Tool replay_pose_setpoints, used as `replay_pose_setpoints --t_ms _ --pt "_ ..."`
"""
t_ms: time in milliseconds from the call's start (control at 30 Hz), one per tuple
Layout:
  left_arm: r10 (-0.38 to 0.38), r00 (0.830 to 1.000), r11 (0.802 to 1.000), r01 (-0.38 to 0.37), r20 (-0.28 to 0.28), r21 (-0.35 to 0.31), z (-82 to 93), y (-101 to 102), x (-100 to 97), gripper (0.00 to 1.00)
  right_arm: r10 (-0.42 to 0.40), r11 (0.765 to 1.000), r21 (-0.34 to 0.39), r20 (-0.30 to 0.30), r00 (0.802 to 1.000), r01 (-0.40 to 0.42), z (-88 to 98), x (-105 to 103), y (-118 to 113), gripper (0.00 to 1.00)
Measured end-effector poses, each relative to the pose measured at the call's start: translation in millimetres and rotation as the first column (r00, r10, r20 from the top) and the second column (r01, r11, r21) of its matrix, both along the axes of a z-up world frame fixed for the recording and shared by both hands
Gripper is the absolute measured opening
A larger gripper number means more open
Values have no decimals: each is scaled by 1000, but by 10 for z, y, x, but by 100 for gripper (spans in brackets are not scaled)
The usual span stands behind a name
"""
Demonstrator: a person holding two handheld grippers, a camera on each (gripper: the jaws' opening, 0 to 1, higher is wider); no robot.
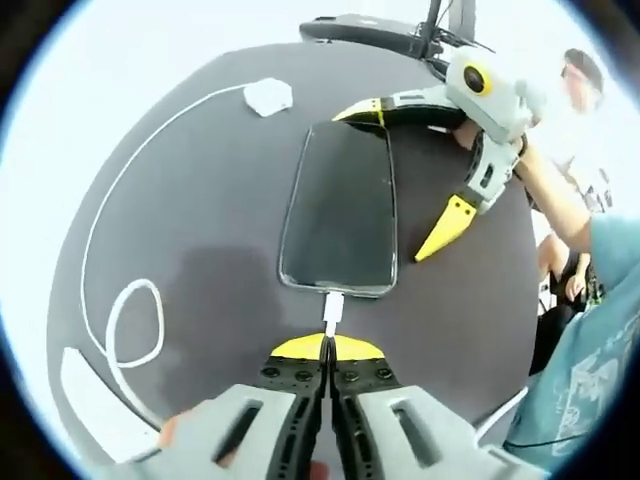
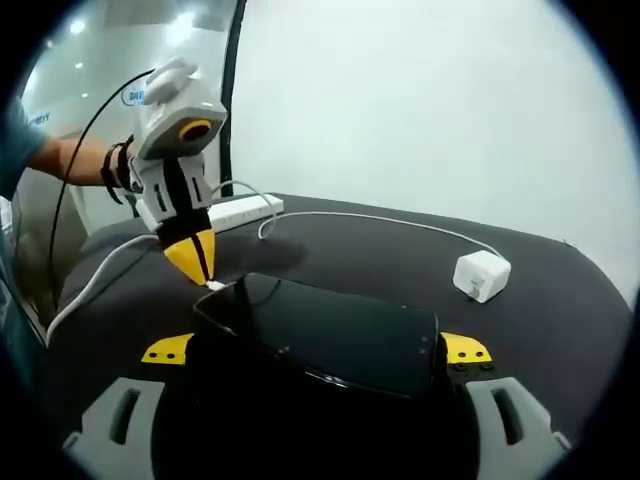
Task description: Connect the charging cable to the phone, plug the charger into the socket, and turn on the power strip switch to charge the phone.
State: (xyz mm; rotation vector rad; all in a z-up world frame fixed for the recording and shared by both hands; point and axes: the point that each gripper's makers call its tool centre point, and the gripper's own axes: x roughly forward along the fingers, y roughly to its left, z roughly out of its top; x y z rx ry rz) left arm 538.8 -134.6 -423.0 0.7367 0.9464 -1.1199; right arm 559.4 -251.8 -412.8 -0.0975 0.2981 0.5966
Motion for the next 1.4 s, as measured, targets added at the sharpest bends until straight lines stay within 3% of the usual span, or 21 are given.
replay_pose_setpoints --t_ms 133,233,267,300,700,967,1100,1267,1400 --pt "31 999 999 -31 -12 -5 -7 0 -3 0 1 1000 2 -3 1000 -1 7 21 -23 93" --pt "25 1000 1000 -25 -1 18 -14 -13 -12 0 0 1000 -2 -5 1000 0 0 24 -25 93" --pt "-8 1000 999 8 16 31 -9 -9 -8 0 0 1000 -2 -5 1000 0 -1 24 -22 93" --pt "18 1000 999 -18 3 37 -8 -17 -7 0 2 1000 -4 -7 1000 -2 -2 23 -23 93" --pt "-12 1000 995 10 21 97 -11 -15 6 0 -4 1000 -10 -3 1000 4 -4 13 -14 93" --pt "24 1000 994 -25 11 103 -1 -17 39 0 -8 1000 -12 -5 1000 8 -4 25 -23 93" --pt "-2 1000 989 -1 21 150 3 -31 56 0 -8 1000 -16 -1 1000 8 0 18 -20 93" --pt "41 999 974 -43 18 222 25 9 73 0 -13 999 -31 21 1000 14 17 24 -23 93" --pt "10 1000 967 -12 10 254 3 -15 100 0 -21 999 -32 29 999 22 22 26 -25 93"
